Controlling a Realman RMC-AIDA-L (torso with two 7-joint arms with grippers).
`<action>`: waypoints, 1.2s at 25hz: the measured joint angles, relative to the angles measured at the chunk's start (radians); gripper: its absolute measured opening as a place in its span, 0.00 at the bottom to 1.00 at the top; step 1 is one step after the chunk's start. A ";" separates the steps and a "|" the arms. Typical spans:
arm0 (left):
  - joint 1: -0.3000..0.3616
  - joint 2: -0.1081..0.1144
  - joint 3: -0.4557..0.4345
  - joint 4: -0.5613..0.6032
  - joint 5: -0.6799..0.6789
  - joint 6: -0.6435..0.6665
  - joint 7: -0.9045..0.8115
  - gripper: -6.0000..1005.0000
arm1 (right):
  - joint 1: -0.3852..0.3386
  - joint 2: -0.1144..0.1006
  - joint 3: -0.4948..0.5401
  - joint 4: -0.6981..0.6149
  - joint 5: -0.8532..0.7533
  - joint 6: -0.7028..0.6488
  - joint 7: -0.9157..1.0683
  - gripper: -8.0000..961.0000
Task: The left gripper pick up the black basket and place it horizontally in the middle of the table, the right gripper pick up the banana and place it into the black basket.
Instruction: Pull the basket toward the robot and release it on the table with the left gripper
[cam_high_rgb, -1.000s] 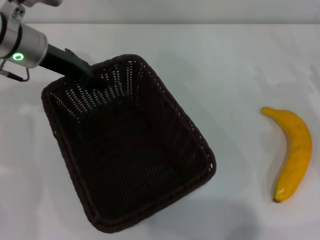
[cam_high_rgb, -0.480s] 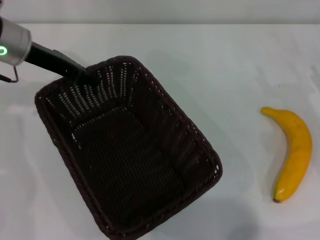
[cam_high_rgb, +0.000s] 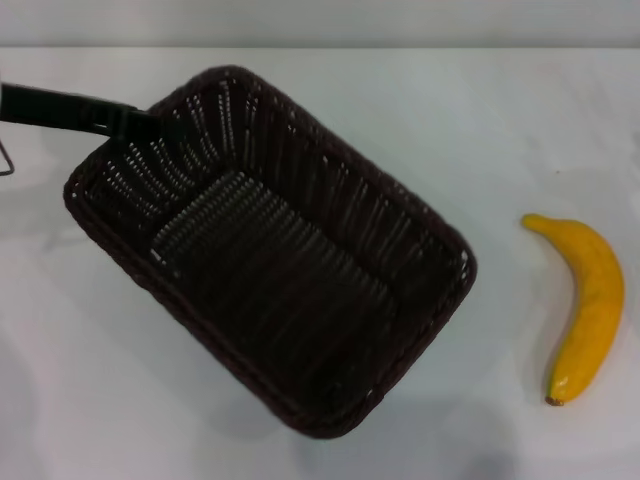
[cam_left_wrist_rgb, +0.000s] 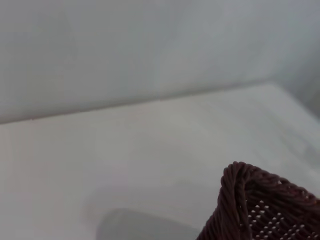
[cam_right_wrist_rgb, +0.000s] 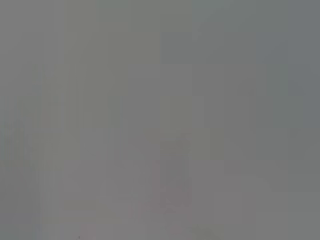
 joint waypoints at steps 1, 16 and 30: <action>0.015 0.000 0.000 -0.002 -0.031 0.000 -0.002 0.19 | -0.001 0.000 0.004 0.000 0.000 0.000 0.000 0.86; 0.245 -0.061 -0.171 -0.044 -0.327 0.047 -0.006 0.19 | -0.013 -0.004 0.065 -0.004 0.000 -0.005 -0.008 0.86; 0.277 -0.095 -0.179 -0.227 -0.496 0.220 -0.017 0.19 | -0.006 -0.005 0.072 -0.016 0.000 -0.032 -0.009 0.86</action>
